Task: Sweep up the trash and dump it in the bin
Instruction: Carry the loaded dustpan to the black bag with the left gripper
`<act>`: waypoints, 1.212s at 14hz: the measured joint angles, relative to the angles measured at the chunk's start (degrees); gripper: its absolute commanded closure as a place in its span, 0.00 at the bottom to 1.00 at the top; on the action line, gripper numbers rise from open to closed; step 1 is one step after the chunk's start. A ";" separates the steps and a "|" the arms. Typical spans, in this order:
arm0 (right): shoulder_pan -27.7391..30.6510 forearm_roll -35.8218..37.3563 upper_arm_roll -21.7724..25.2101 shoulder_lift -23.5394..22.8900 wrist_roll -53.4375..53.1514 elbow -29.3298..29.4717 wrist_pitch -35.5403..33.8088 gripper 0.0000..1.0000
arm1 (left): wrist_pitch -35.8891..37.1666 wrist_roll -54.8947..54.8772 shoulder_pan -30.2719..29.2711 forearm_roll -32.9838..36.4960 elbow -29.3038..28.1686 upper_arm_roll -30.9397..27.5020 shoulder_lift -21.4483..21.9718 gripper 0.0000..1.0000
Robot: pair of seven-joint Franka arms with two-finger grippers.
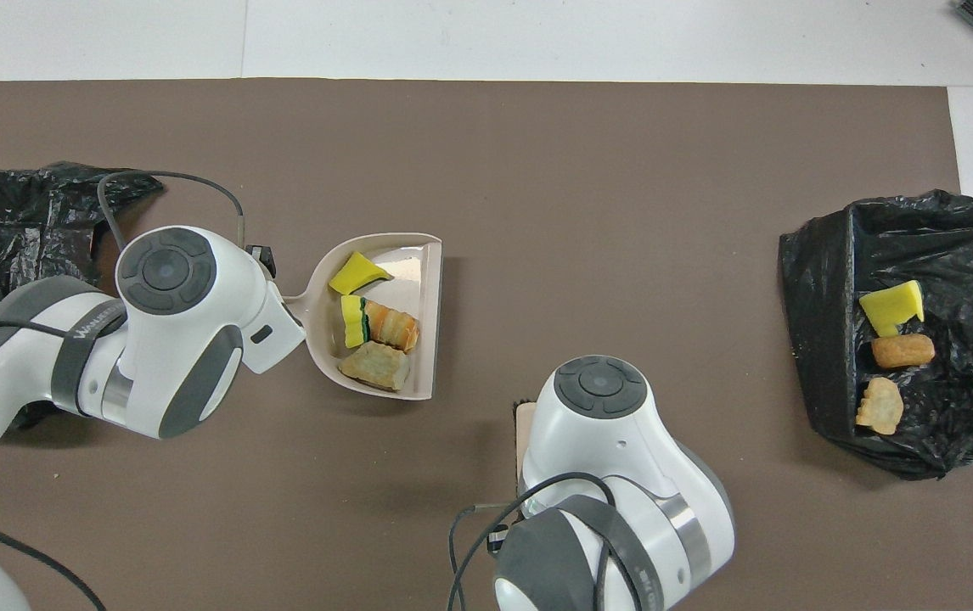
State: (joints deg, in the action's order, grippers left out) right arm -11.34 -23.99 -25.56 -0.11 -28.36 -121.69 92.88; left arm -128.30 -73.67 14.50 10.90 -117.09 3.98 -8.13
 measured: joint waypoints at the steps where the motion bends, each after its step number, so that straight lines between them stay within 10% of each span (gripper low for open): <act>1: -0.69 0.81 -0.05 -1.58 0.00 -0.19 1.55 1.00 | 0.56 -2.74 -1.41 -0.01 1.55 -0.03 -0.23 1.00; 15: -4.24 4.89 -0.18 -5.66 -3.13 -4.32 9.22 1.00 | 9.03 -41.73 -30.32 -2.45 14.77 -0.32 -1.25 1.00; 17: -4.25 4.89 -0.18 -5.67 -3.13 -4.73 9.95 0.75 | 9.03 -45.49 -34.60 -3.54 14.90 -0.34 -1.29 1.00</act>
State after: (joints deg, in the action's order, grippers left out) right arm -15.58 -19.10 -25.74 -5.78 -31.49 -126.42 102.83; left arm -119.27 -119.15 -20.10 7.36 -102.19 3.65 -9.42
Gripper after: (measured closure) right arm 0.736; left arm 0.687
